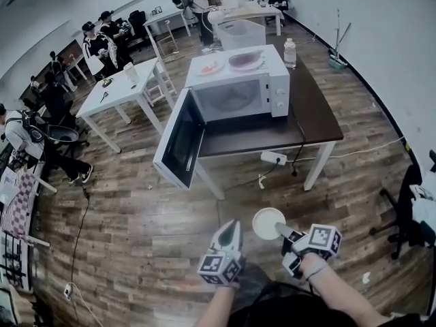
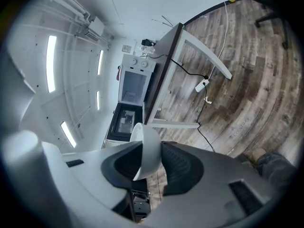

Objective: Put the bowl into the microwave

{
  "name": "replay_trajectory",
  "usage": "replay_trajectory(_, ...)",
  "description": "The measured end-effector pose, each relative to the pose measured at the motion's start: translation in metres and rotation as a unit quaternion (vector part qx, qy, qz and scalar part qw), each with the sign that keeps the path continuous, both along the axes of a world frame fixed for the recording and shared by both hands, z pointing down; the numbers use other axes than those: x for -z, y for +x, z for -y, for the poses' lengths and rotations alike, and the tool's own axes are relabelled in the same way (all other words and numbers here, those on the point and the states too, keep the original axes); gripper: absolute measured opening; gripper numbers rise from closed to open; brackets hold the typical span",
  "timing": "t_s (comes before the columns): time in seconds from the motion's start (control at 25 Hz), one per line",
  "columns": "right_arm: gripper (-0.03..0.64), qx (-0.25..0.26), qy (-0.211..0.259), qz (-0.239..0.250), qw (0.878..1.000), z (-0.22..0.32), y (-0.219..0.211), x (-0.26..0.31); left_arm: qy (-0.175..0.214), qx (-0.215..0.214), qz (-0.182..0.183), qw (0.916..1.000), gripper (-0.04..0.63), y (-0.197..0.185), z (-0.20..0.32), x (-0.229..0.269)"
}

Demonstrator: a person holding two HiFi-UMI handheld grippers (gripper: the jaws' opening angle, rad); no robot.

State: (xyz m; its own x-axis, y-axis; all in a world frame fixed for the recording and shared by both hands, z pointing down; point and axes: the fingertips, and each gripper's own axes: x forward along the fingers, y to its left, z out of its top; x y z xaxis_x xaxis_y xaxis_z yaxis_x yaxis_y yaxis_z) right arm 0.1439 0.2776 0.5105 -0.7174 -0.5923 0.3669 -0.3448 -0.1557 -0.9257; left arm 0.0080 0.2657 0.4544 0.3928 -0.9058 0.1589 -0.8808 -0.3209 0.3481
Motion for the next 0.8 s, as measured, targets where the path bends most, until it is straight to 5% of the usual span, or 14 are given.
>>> replay_trajectory(0.8, 0.117, -0.006, -0.012, -0.010, 1.000, 0.098, -0.011, -0.006, -0.012, -0.029, 0.006, 0.9995, 0.001, 0.001, 0.106, -0.004)
